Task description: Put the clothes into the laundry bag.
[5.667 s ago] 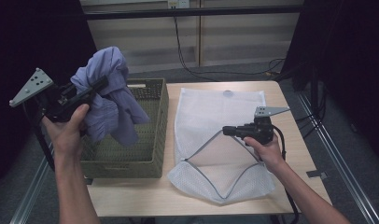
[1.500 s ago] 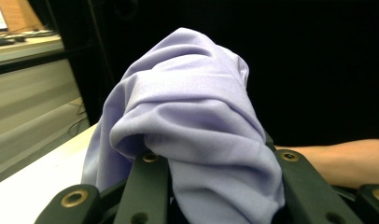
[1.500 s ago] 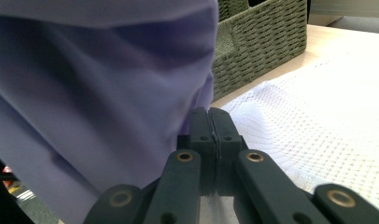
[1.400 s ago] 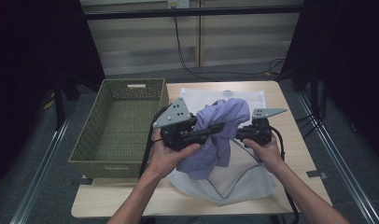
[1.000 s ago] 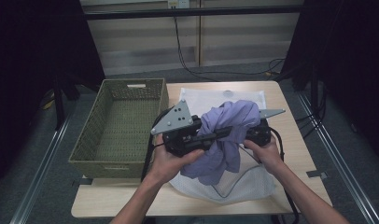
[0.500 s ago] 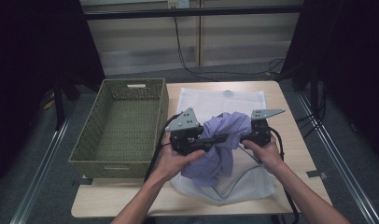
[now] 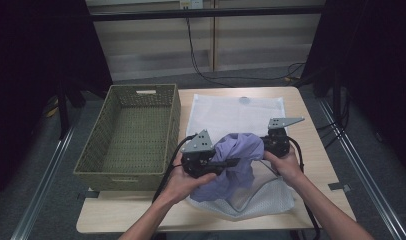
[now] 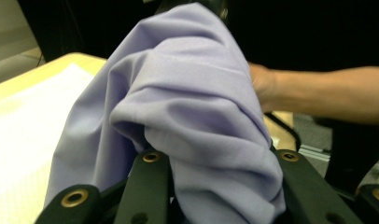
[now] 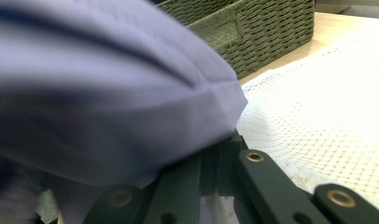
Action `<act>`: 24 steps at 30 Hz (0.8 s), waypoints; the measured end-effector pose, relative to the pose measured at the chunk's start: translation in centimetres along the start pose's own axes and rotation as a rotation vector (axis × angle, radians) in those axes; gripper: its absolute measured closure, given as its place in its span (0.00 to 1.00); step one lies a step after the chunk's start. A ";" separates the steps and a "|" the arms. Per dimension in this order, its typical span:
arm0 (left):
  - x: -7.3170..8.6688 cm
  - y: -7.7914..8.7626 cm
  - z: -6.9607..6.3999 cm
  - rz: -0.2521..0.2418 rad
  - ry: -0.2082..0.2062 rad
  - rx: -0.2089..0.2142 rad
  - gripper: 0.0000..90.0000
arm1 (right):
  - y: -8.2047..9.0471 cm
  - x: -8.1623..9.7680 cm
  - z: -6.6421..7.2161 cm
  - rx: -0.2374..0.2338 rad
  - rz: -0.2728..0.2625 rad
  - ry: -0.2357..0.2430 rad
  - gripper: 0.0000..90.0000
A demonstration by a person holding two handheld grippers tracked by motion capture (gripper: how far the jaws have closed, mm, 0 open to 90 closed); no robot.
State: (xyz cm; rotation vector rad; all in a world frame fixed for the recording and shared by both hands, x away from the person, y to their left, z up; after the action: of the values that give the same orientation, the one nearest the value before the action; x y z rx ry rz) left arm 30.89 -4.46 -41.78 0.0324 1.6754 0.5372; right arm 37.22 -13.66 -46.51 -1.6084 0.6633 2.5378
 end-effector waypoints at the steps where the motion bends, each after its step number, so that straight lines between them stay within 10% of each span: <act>1: 0.7 -0.5 0.0 0.027 -0.001 0.001 0.77 | 0.0 0.1 0.0 -0.001 0.004 0.000 1.00; 24: 6.3 -4.8 0.0 0.241 -0.048 -0.018 0.77 | -0.1 0.0 0.8 -0.025 0.022 0.012 1.00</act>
State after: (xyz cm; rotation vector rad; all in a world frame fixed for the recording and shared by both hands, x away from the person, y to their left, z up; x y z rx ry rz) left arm 31.05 -6.67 -49.34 0.2350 1.6293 0.7272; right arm 36.56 -13.27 -46.27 -1.6347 0.6570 2.5638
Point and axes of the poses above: each handheld gripper's, and its own axes: y roughly backward along the jaws, x roughly out of its underside, z roughly to its left, the point moved 10 cm from there along -y, roughly forward along the jaws, and after that the axes turned 5 degrees about -x, right-handed, at the moved point
